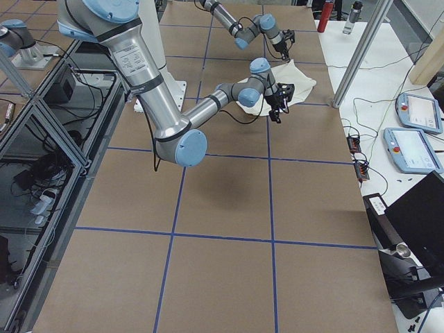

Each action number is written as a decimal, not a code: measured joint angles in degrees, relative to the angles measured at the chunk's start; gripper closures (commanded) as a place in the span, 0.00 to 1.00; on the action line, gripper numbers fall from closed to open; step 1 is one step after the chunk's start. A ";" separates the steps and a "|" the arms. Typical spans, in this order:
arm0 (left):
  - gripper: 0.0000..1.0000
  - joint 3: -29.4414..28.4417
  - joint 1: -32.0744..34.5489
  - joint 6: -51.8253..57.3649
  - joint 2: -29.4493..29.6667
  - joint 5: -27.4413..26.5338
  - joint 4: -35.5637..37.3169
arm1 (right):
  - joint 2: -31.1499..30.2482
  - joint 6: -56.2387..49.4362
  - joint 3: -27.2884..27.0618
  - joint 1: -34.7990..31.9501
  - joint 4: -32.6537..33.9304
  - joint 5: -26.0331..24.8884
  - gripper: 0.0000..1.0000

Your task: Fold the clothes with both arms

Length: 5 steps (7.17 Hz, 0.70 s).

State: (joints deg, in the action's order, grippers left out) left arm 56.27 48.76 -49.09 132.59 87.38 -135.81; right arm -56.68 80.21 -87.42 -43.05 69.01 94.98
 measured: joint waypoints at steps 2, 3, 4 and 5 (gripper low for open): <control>0.00 3.26 1.37 1.63 -1.98 3.85 -3.54 | 1.32 0.38 0.41 0.76 -0.01 -0.07 0.08; 0.00 6.98 2.40 1.62 -4.15 8.79 -4.37 | 2.84 1.98 1.13 1.06 0.04 -0.16 0.14; 0.00 11.48 2.94 1.35 -7.08 12.27 -4.81 | 4.78 4.91 2.56 1.63 0.10 -0.29 0.14; 0.00 15.57 3.07 1.15 -9.73 13.85 -4.98 | 7.15 7.17 5.15 2.68 0.22 -0.80 0.15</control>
State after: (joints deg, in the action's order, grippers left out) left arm 71.85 51.83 -47.94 122.86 101.23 -140.79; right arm -49.53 87.38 -82.28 -40.37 69.23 94.18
